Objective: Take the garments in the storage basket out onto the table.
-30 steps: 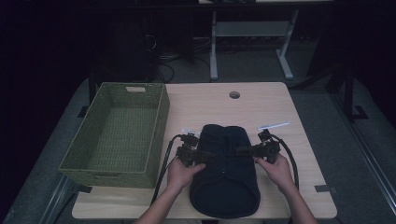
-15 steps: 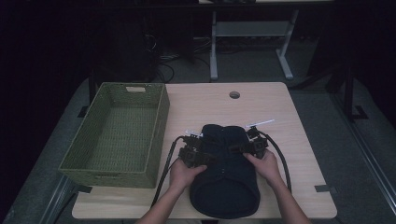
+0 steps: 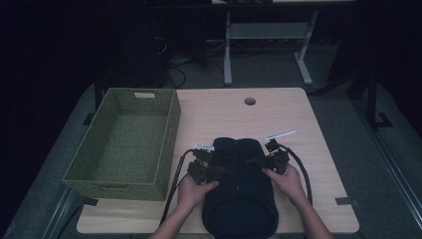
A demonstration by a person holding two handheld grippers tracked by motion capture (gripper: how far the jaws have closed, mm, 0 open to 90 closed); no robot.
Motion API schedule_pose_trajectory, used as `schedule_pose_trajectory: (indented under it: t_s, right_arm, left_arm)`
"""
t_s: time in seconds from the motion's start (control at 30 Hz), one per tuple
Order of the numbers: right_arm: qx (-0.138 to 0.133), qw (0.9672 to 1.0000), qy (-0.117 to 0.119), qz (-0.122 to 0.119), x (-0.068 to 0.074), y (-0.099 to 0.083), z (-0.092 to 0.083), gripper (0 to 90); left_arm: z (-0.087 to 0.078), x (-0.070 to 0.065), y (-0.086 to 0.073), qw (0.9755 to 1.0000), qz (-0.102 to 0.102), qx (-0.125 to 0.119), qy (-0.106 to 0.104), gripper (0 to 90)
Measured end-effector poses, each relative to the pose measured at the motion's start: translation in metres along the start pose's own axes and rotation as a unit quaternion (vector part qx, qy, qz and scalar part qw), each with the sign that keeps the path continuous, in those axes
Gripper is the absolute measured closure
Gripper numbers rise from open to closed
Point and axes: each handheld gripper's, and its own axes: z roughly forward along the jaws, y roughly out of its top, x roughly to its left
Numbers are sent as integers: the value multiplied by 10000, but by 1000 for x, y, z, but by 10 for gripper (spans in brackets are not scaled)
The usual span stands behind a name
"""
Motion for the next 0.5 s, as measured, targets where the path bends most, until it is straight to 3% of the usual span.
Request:
schedule_pose_trajectory:
  t_s: [0.13,0.3,0.4,0.5]
  right_arm:
    - [-47,9999,39,-91,5,-3,-15,791]
    - [207,9996,-55,-156,7,-11,-14,791]
    - [303,9995,-29,-22,0,-18,-8,788]
    - [151,9999,70,-29,2,-20,-14,780]
  left_arm:
    - [-3,-1,7,9999,43,-107,54,625]
    - [8,5,3,9998,12,147,153,616]
    - [9,8,0,9999,-115,70,59,618]
    - [2,4,-1,10000,-56,4,-63,616]
